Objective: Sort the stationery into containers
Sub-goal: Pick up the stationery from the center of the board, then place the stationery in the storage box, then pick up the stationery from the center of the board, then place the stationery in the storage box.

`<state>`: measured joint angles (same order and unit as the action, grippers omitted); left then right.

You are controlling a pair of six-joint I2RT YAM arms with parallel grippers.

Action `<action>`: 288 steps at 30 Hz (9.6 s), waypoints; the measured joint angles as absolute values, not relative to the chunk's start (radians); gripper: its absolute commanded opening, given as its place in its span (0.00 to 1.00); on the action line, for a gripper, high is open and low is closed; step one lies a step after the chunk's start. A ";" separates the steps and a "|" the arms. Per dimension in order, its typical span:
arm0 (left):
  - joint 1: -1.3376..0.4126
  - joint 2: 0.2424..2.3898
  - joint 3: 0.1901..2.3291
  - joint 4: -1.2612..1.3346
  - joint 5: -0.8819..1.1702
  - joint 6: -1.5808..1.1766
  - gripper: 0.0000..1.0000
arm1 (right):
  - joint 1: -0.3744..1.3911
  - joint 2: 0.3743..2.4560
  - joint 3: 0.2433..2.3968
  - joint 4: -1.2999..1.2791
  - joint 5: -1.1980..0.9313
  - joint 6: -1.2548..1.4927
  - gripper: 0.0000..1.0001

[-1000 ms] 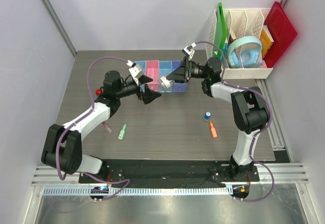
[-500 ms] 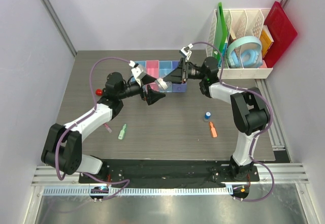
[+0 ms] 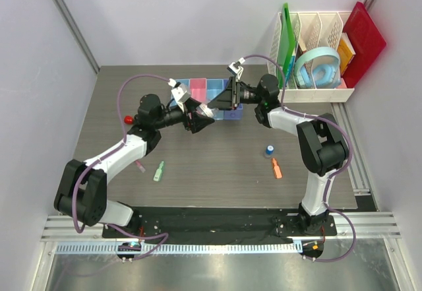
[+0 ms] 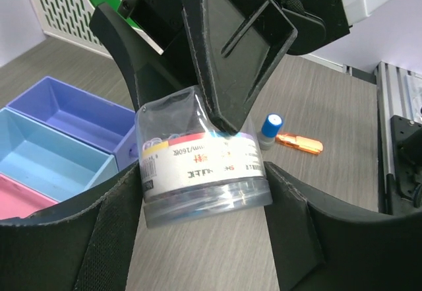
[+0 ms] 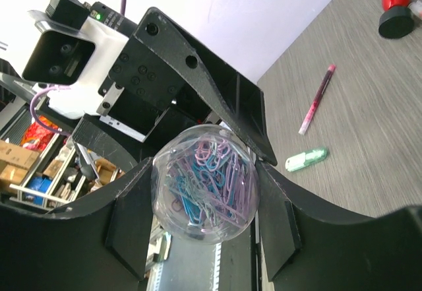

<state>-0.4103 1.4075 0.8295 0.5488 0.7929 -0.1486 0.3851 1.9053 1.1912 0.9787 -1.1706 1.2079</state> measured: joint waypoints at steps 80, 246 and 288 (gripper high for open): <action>-0.405 1.365 0.906 0.152 0.656 0.070 0.00 | 0.361 1.901 1.333 0.221 -1.120 0.598 0.93; -0.288 1.479 1.224 -0.626 0.091 0.343 1.00 | 0.266 1.386 0.916 -0.609 -0.206 -0.457 0.57; -0.035 1.439 1.058 -0.567 0.186 0.324 1.00 | 0.532 2.083 2.023 -0.626 -0.074 -0.394 0.02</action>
<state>-0.0353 1.4391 1.0576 -0.5671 0.1864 0.3241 0.5316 2.0830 2.0228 -0.6258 -0.0738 -0.3943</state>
